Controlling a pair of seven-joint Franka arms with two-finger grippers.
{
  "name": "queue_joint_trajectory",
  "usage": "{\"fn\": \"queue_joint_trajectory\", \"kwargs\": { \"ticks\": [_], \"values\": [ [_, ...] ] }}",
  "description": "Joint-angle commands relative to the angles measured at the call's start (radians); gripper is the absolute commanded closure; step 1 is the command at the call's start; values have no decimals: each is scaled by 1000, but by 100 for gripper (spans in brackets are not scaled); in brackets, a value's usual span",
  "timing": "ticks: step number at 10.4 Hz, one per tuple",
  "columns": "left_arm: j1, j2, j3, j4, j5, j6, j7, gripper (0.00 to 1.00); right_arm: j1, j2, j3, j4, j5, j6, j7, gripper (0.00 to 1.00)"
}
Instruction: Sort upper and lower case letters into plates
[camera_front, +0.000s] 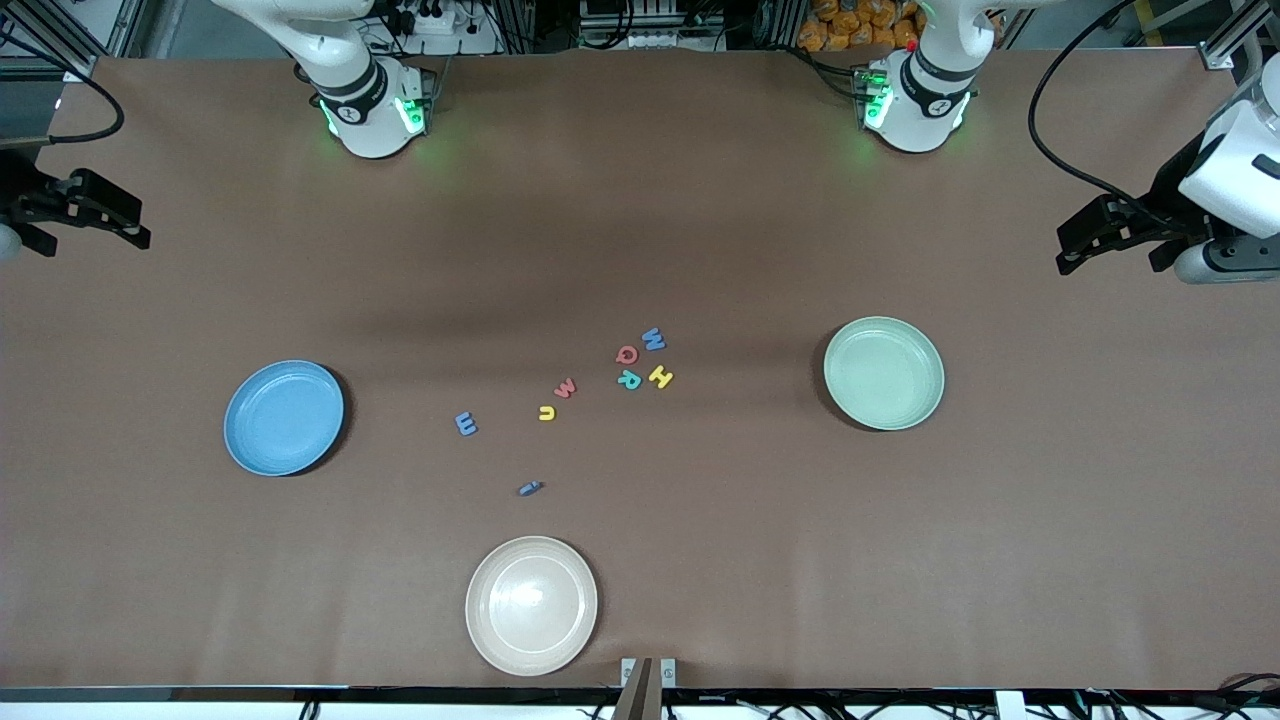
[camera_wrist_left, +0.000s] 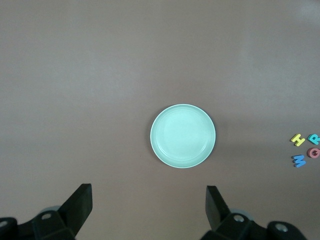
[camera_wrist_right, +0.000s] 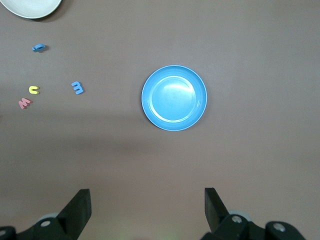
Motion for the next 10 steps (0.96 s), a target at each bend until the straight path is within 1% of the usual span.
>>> {"fn": "queue_joint_trajectory", "kwargs": {
  "ticks": [1,5,10],
  "values": [
    [2,-7,8,-2,-6,-3,30,0,-15,13,11,23,7,-17,-15,0],
    [-6,-5,6,-2,-11,-3,15,0,-13,16,11,22,7,-16,-15,0],
    [-17,16,0,-5,-21,-5,19,0,-6,62,12,22,7,6,-16,0]
  ]
}}
